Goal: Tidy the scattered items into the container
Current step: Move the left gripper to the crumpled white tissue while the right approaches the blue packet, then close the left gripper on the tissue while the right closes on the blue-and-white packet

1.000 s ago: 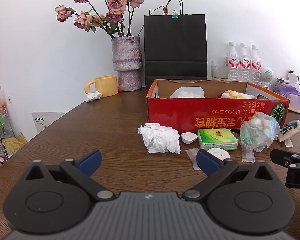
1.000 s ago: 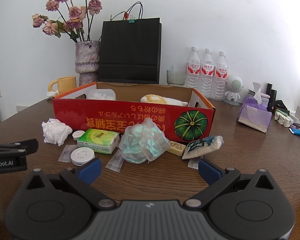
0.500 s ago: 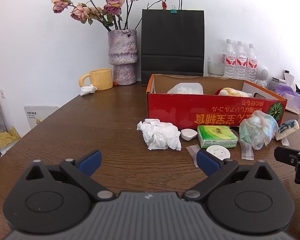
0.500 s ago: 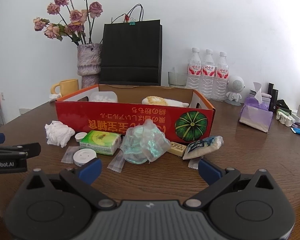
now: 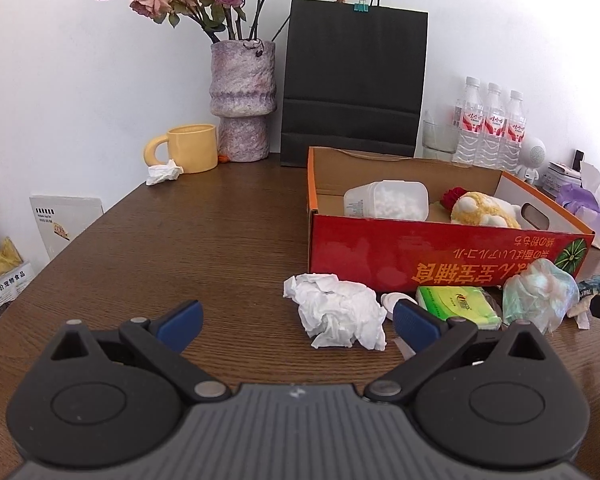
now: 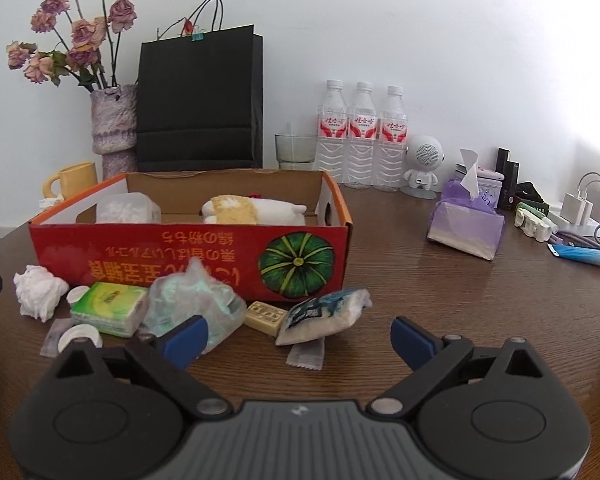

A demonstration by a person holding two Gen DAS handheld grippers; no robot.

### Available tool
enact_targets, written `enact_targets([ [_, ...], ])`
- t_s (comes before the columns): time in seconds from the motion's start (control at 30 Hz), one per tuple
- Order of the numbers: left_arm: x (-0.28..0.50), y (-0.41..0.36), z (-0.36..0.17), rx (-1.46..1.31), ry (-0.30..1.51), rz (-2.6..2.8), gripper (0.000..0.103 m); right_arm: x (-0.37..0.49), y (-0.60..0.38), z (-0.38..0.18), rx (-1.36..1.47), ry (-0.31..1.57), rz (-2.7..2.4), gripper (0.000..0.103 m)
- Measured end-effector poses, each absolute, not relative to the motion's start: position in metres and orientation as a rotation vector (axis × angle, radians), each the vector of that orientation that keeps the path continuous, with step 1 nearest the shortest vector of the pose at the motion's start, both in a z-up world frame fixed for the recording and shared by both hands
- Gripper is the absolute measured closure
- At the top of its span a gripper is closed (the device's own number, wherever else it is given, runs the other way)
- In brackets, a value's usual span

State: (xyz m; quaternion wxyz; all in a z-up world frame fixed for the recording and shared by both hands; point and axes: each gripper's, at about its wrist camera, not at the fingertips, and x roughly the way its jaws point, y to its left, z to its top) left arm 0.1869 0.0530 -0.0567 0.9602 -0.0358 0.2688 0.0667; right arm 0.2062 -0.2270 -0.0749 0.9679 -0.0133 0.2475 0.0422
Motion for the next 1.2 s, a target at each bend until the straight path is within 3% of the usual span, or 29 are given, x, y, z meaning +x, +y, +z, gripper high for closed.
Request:
enact_targets([
  [0.4, 0.236, 0.058, -0.077, -0.107, 0.628, 0.133, 0.000, 0.253, -0.253, -0.083, 0.071, 0.581, 0.074, 0.019],
  [0.47, 0.239, 0.057, -0.080, -0.101, 0.637, 0.145, 0.000, 0.257, -0.253, -0.087, 0.089, 0.588, 0.070, 0.025],
  [0.53, 0.239, 0.056, -0.081, -0.090, 0.628, 0.148, 0.000, 0.261, -0.253, -0.090, 0.097, 0.595, 0.070, 0.040],
  [0.73, 0.238, 0.051, -0.081, -0.055, 0.605, 0.152, 0.001, 0.261, -0.250, -0.091, 0.090, 0.588, 0.104, 0.062],
  [1.0, 0.236, 0.044, -0.083, -0.014, 0.602, 0.136, 0.033, 0.254, -0.240, -0.091, 0.033, 0.559, 0.113, 0.080],
  [1.07, 0.236, 0.043, -0.084, -0.013, 0.601, 0.131, 0.050, 0.253, -0.239, -0.091, 0.020, 0.554, 0.110, 0.080],
  [1.2, 0.231, 0.046, -0.083, -0.019, 0.590, 0.115, 0.065, 0.250, -0.235, -0.091, -0.005, 0.541, 0.103, 0.081],
])
